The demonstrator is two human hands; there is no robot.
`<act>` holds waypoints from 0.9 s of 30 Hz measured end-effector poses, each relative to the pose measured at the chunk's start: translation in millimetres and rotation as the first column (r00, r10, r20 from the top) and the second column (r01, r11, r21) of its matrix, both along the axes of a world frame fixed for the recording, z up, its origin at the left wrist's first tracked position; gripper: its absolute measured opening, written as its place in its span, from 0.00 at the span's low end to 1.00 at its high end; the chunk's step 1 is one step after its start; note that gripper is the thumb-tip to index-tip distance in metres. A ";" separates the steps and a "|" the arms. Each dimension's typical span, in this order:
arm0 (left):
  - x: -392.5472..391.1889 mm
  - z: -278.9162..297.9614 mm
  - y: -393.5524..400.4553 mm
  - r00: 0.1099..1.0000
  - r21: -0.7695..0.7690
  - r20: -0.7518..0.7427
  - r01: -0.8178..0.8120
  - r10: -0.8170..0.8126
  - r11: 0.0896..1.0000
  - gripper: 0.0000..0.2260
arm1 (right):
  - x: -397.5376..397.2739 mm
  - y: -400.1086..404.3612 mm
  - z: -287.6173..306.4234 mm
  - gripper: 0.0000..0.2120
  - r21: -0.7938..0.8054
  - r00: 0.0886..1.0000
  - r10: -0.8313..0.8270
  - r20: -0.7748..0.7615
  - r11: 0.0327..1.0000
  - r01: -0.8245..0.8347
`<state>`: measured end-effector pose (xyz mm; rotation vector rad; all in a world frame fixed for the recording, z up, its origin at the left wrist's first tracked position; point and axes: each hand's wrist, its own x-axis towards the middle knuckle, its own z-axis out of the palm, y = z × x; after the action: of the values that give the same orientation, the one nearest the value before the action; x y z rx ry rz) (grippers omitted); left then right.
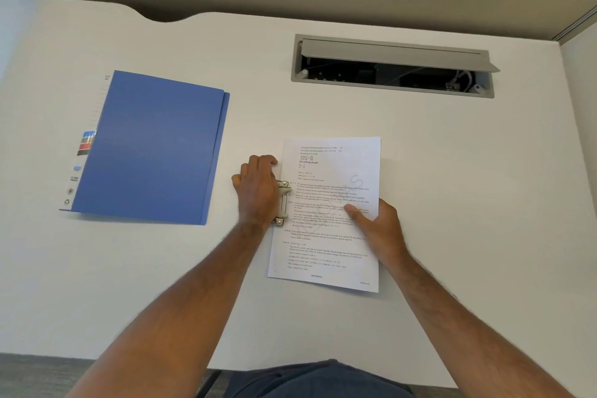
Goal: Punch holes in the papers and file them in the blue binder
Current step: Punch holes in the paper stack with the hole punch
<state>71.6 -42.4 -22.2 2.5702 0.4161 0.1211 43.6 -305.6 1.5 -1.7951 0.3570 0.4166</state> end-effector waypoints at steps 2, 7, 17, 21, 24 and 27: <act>-0.4 0.2 -0.5 1.000 0.005 0.003 0.000 0.000 1.000 0.15 | -0.1 -0.2 -0.2 0.10 -0.005 1.000 0.001 -0.005 1.000 -0.001; 0.0 1.3 0.1 1.000 0.002 0.000 0.002 -0.002 1.000 0.14 | 0.1 -0.1 0.3 0.11 0.003 1.000 -0.004 0.009 1.000 0.004; 1.0 -0.9 0.8 1.000 0.000 -0.007 -0.007 0.007 1.000 0.12 | -1.0 0.0 1.2 0.11 0.024 1.000 -0.004 0.027 1.000 0.003; 2.3 0.3 1.0 1.000 -0.030 -0.018 -0.015 0.015 0.999 0.11 | -0.4 0.2 2.5 0.11 0.036 1.000 -0.010 0.029 0.999 0.009; 3.4 3.3 2.7 0.999 -0.094 -0.026 -0.025 0.023 0.995 0.12 | 0.0 1.2 3.9 0.10 0.046 1.000 -0.007 0.031 0.999 0.005; 4.7 5.8 4.1 0.998 -0.159 -0.063 -0.032 0.022 0.987 0.12 | -0.3 1.4 5.4 0.11 0.042 0.999 -0.005 0.037 0.999 0.003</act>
<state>76.4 -38.3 -16.4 2.4160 0.4642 0.0184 43.3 -304.1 6.9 -1.7588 0.3233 0.3847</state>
